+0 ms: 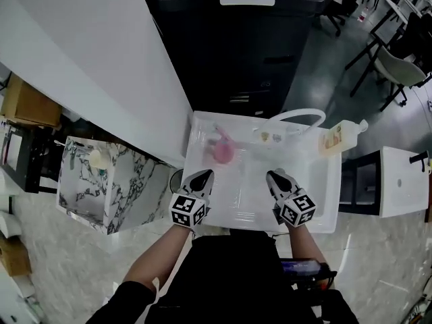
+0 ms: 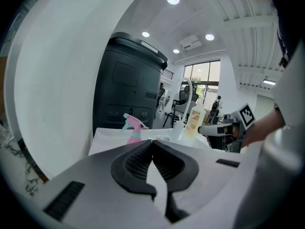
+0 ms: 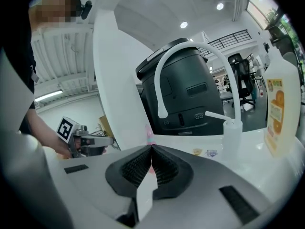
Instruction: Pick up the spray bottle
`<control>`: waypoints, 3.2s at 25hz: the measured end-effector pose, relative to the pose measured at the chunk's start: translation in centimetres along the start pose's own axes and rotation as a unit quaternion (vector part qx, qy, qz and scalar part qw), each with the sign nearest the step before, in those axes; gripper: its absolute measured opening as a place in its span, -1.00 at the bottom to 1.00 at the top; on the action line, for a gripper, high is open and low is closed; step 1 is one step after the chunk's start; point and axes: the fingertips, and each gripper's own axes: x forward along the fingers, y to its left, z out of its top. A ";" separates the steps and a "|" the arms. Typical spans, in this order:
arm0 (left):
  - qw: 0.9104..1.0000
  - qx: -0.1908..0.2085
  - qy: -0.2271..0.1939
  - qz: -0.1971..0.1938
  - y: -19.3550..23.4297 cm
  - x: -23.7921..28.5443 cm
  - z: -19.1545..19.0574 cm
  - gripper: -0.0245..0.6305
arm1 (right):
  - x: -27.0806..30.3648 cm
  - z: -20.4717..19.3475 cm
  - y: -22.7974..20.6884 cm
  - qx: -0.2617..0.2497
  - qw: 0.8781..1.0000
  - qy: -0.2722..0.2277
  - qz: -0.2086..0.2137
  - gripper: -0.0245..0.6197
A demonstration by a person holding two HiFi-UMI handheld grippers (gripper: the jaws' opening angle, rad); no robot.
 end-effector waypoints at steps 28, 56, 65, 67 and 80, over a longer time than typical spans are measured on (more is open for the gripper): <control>0.996 0.036 0.051 0.058 4.1 12.4 0.3 -0.45 | -0.6 -1.1 -5.3 0.041 0.999 0.008 0.006 -0.84; 0.994 0.040 0.041 0.088 3.5 9.0 0.0 -0.51 | 0.1 -1.3 -4.5 0.035 0.998 0.017 0.044 -0.84; 0.996 0.012 0.003 0.091 3.2 3.7 0.4 -0.51 | 1.7 -1.5 -0.8 0.011 0.996 0.031 0.078 -0.84; 0.996 0.010 -0.003 0.092 3.0 2.3 0.4 -0.51 | 1.8 -1.4 0.0 0.006 0.996 0.029 0.081 -0.84; 0.992 -0.013 -0.040 0.118 1.2 -8.7 0.2 -0.51 | 0.7 -2.3 8.0 -0.018 0.992 0.027 0.121 -0.84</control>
